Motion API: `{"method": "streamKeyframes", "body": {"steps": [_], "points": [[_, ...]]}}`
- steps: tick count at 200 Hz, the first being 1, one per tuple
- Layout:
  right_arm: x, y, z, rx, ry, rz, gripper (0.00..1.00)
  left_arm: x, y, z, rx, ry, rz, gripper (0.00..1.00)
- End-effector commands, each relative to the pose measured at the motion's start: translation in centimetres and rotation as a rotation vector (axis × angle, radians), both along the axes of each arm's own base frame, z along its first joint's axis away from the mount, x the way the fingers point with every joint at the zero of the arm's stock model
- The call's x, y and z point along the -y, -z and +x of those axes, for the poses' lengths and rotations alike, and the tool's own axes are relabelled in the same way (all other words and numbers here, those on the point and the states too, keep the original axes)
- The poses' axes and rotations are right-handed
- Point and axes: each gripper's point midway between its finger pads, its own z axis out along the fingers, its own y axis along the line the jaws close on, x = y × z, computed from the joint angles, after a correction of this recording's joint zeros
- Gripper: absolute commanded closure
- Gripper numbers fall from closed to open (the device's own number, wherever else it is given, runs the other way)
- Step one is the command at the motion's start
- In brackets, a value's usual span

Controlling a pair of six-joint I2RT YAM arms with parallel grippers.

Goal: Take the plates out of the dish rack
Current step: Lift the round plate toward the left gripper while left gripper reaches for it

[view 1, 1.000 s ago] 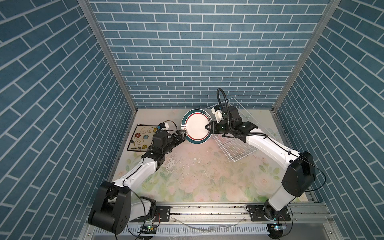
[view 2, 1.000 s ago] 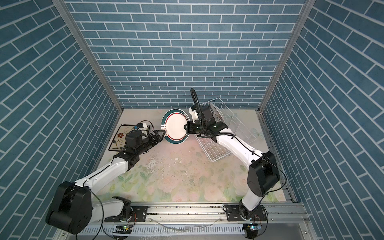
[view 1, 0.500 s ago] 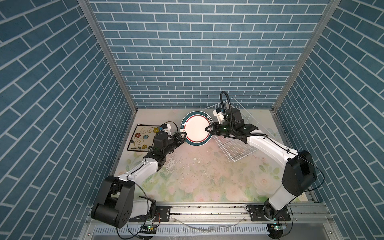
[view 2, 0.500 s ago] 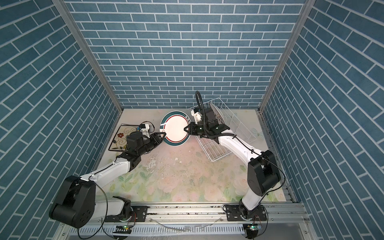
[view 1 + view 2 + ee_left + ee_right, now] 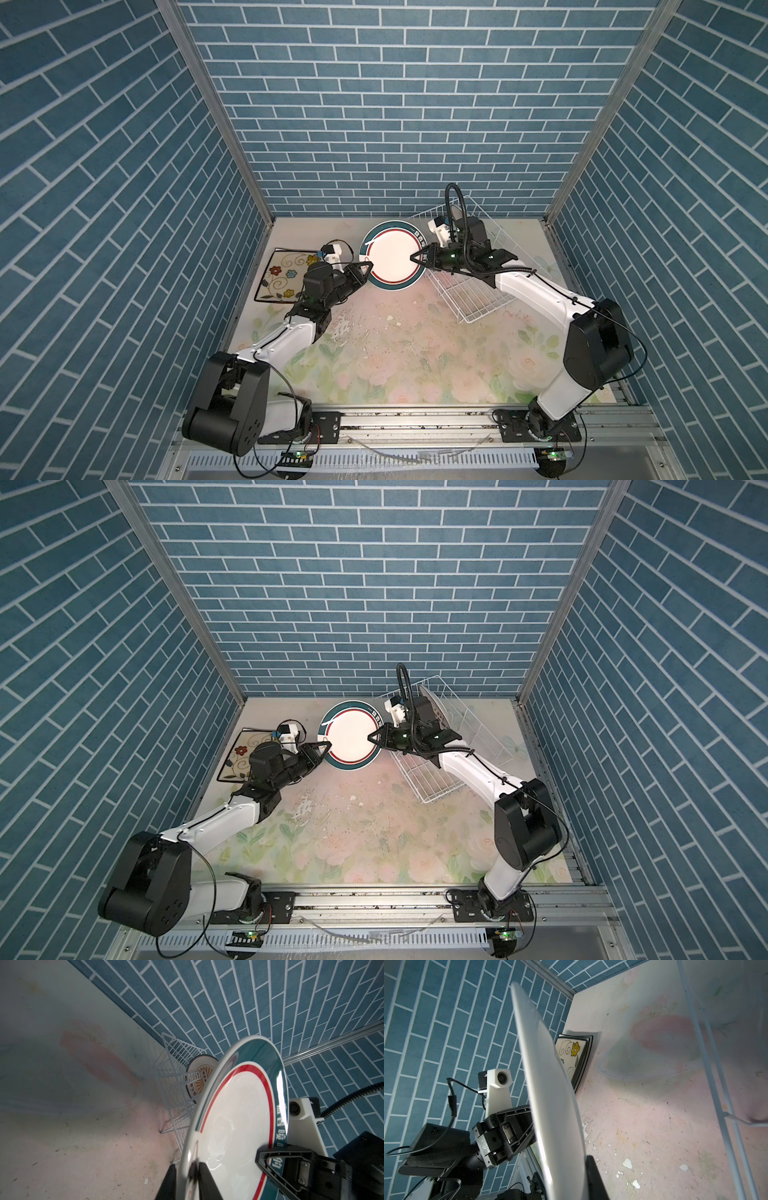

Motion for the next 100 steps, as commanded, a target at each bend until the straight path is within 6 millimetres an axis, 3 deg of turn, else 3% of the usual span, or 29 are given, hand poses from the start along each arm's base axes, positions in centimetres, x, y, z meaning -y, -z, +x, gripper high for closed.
{"method": "streamKeyframes", "body": {"steps": [1,72,90,100], "points": [[-1.33,-2.07,-0.96,0.003,-0.082,0.121,1.00,-0.13,0.41,0.00,-0.004,0.012,-0.021,0.81],[-1.70,-1.26,-1.04,-0.037,-0.108,0.123,0.97,-0.28,0.38,0.27,0.004,0.017,-0.073,1.00],[-1.52,-1.19,-1.09,-0.039,-0.105,0.119,0.79,-0.50,0.42,0.29,0.004,0.010,-0.078,1.00],[-1.35,-1.12,-1.05,-0.043,-0.097,0.112,0.59,-0.61,0.40,0.30,0.004,0.008,-0.079,1.00]]}}
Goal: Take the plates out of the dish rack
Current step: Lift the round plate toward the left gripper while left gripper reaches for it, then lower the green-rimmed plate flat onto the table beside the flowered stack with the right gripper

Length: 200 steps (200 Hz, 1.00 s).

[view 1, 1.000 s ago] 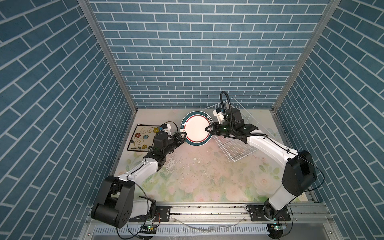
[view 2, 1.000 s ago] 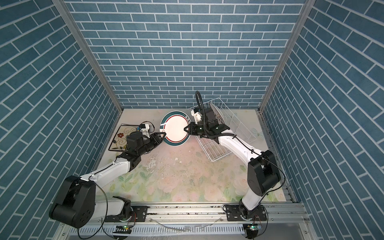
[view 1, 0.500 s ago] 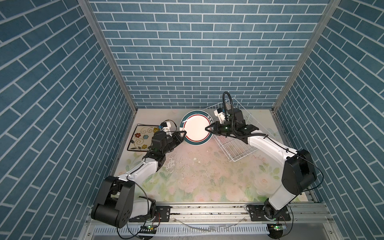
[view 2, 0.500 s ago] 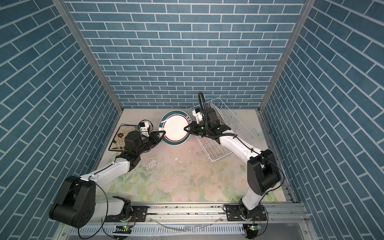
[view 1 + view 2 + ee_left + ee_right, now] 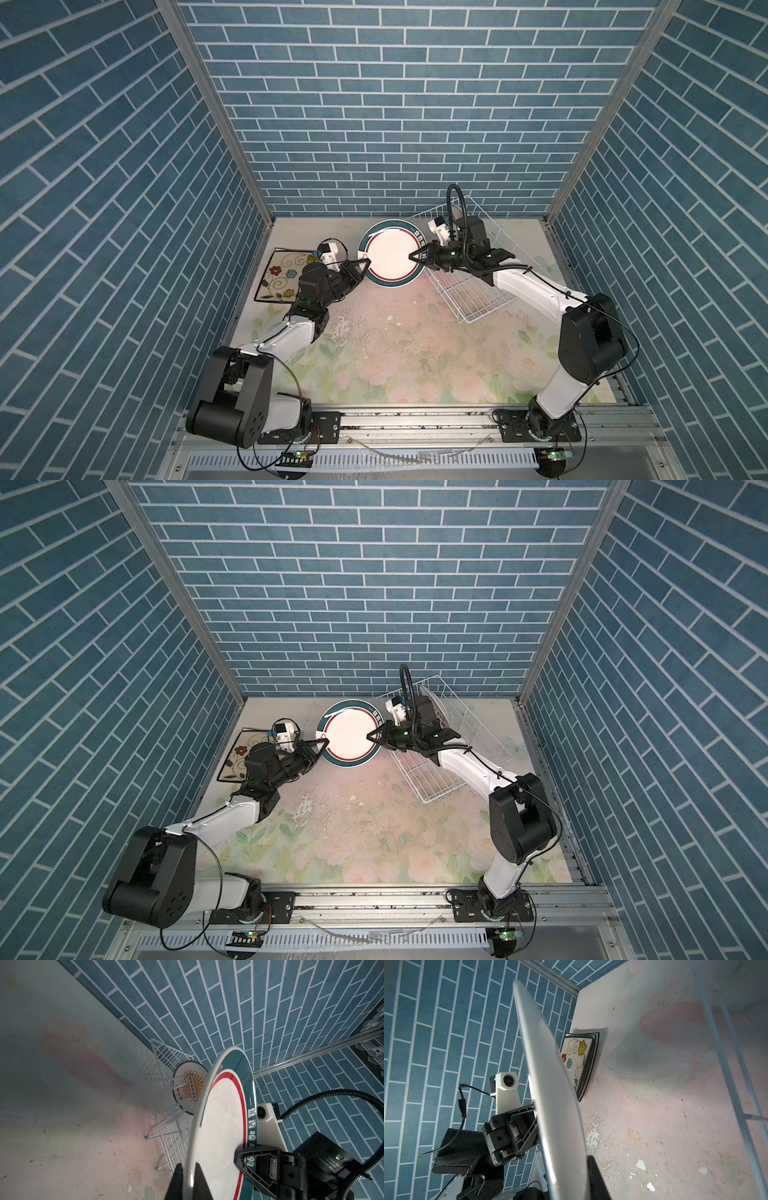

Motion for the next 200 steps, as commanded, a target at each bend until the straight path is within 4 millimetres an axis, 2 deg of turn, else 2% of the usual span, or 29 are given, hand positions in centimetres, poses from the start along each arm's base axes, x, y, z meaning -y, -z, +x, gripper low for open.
{"method": "streamKeyframes", "body": {"steps": [1,7,14,22,32,77,124,200], "points": [[-0.9,-1.5,-1.4,0.037,-0.074,0.053,0.56,-0.3,1.2,-0.1,-0.014,-0.004,0.022,1.00],[-0.7,-1.4,-1.3,0.034,-0.062,0.043,0.34,-0.4,1.3,-0.1,-0.016,-0.006,0.022,1.00],[-0.5,-1.2,-1.2,0.032,-0.053,0.031,0.18,-0.5,1.3,0.0,-0.019,-0.011,0.022,1.00],[-0.1,-1.1,-1.1,0.037,-0.039,0.011,0.08,-0.6,1.4,0.0,-0.024,-0.015,0.023,1.00],[0.4,-0.9,-0.9,0.045,-0.015,-0.018,0.02,-0.8,1.4,0.0,-0.030,-0.021,0.026,1.00],[3.5,0.0,0.0,0.082,0.090,-0.175,0.01,-1.4,2.6,0.1,-0.094,-0.036,0.049,1.00],[5.8,0.0,0.3,0.099,0.154,-0.252,0.02,-2.5,3.4,0.1,-0.142,-0.093,0.101,1.00],[6.8,0.3,0.2,0.098,0.164,-0.295,0.01,-4.5,6.7,-0.2,-0.291,-0.195,0.192,1.00]]}}
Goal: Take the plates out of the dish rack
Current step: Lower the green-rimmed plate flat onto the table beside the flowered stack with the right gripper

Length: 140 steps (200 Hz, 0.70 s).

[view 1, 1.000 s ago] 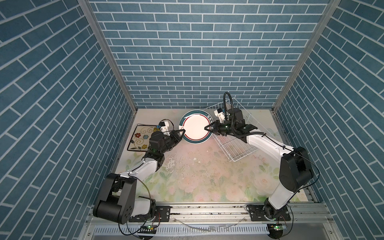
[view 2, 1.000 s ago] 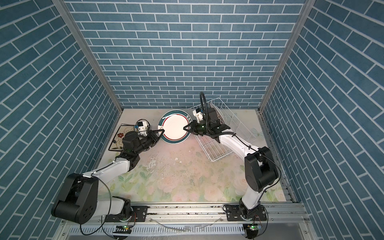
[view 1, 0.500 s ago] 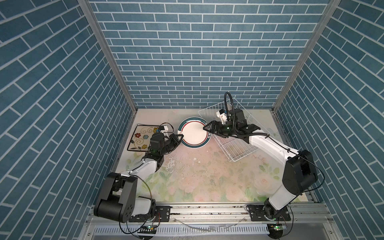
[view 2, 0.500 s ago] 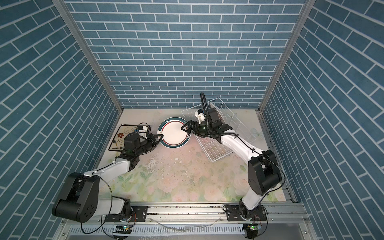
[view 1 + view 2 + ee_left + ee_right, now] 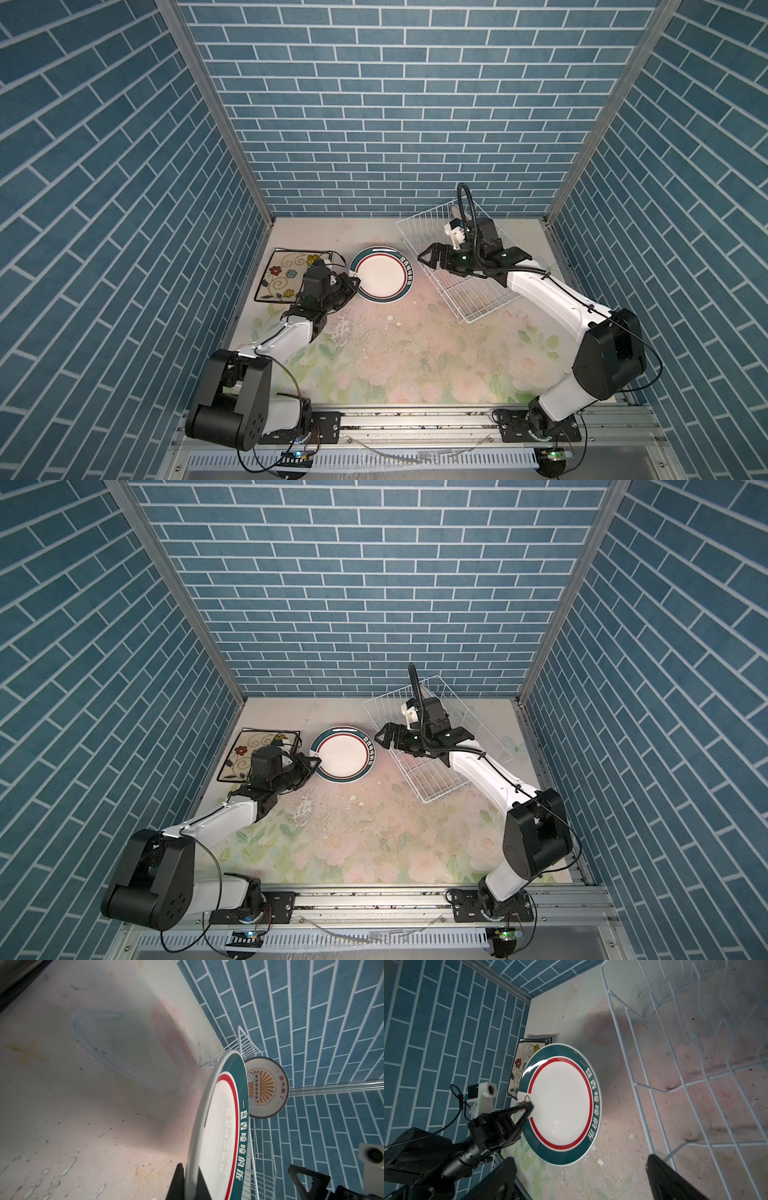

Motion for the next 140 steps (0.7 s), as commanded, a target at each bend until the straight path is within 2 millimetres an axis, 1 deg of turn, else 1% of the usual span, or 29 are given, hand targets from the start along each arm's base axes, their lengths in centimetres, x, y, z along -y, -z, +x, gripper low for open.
{"method": "streamKeyframes", "body": {"steps": [1,50,87,140], "points": [[0.8,-1.1,-0.1,0.042,-0.002,-0.031,0.01,-0.8,-1.2,0.8,0.023,-0.046,0.018,1.00],[1.6,-1.3,-0.2,0.052,0.016,-0.055,0.01,-1.6,0.3,0.9,-0.017,-0.085,0.045,1.00],[2.1,-1.4,-0.6,0.060,0.014,-0.076,0.02,-2.1,1.5,1.0,-0.051,-0.126,0.053,1.00],[2.7,-1.4,-0.9,0.061,0.016,-0.089,0.01,-2.6,2.9,1.6,-0.088,-0.159,0.052,1.00]]}}
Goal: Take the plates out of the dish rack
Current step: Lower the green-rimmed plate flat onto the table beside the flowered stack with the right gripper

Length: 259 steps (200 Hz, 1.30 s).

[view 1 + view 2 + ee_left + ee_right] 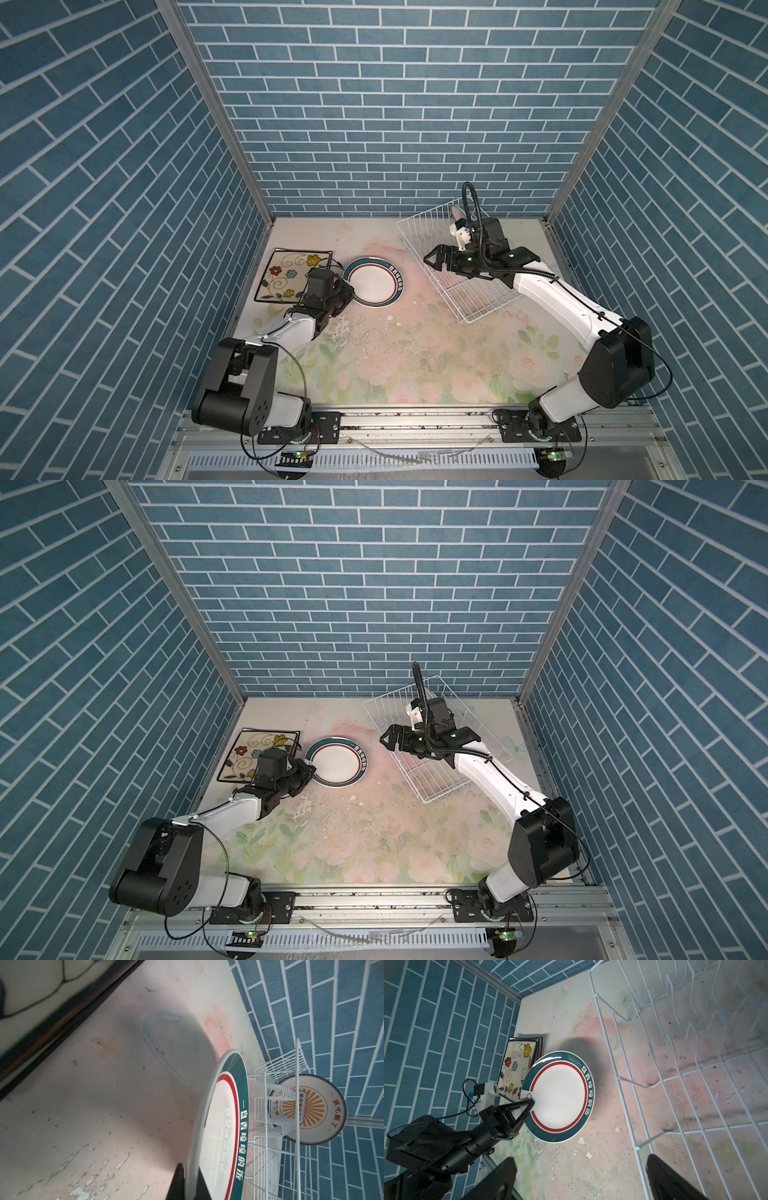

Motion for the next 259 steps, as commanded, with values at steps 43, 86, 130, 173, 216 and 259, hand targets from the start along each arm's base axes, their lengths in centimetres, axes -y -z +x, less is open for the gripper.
{"method": "streamKeyframes", "body": {"steps": [43,86,130,173,216,259], "points": [[1.7,-0.9,-0.6,0.042,0.004,-0.056,0.02,-1.3,-0.8,2.1,0.039,-0.066,-0.015,1.00],[1.7,-1.2,-0.9,0.045,0.005,-0.035,0.01,-1.9,0.2,2.6,0.022,-0.083,-0.028,1.00],[2.1,-1.5,-0.9,0.061,0.012,-0.044,0.02,-1.6,0.7,3.3,0.010,-0.076,-0.052,1.00],[2.2,-1.7,-1.2,0.063,0.011,-0.037,0.01,-2.0,1.3,3.9,-0.007,-0.091,-0.033,1.00],[2.5,-1.9,-1.2,0.069,0.016,-0.035,0.02,-1.6,1.8,4.2,-0.026,-0.081,-0.042,0.92],[2.8,-1.7,-1.4,0.065,0.018,-0.043,0.02,-1.7,2.1,4.1,-0.038,-0.086,-0.045,0.73]]}}
